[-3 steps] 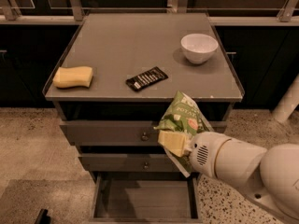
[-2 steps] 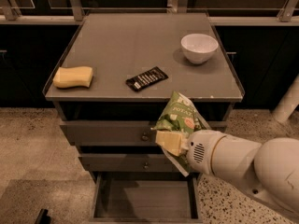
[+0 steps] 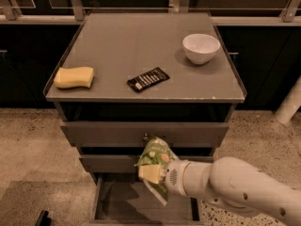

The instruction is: Place green jalapeno chip bag into bottom drawer

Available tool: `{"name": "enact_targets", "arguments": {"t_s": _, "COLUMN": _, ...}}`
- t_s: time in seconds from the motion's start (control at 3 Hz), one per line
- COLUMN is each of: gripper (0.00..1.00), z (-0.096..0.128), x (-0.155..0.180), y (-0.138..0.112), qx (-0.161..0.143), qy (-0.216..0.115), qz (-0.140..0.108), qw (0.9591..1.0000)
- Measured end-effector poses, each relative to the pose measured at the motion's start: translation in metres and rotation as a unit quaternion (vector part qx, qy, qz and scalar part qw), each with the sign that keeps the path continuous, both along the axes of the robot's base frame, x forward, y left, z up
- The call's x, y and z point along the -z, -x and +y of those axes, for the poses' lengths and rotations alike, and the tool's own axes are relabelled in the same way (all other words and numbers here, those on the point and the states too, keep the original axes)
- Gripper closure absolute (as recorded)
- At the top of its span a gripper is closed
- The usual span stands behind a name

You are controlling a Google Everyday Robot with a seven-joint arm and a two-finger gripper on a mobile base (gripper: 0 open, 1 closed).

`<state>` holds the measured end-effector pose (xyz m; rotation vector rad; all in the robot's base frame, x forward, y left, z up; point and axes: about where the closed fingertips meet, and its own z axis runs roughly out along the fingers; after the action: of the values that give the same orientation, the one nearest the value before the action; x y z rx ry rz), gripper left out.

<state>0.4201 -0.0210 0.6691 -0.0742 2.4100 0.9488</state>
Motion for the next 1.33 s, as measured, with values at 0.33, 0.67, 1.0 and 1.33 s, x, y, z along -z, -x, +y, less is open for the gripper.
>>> {"name": "enact_targets", "arguments": {"t_s": 0.33, "gripper": 1.0, "z": 0.031, "x": 0.058, "y": 0.005, "qx": -0.028, "qy": -0.04, "qz": 0.028, "qw": 0.9984}}
{"name": "enact_targets", "arguments": {"t_s": 0.67, "gripper": 1.0, "z": 0.037, "x": 0.081, "y": 0.012, "qx": -0.028, "qy": -0.066, "qz": 0.056, "qw": 0.9958}}
{"name": "enact_targets", "arguments": {"t_s": 1.0, "gripper": 1.0, "z": 0.037, "x": 0.081, "y": 0.012, "qx": -0.028, "qy": -0.066, "qz": 0.056, "qw": 0.9958}}
{"name": "enact_targets", "arguments": {"t_s": 1.33, "gripper": 1.0, "z": 0.026, "x": 0.117, "y": 0.012, "qx": -0.007, "qy": -0.088, "qz": 0.088, "qw": 0.9922}}
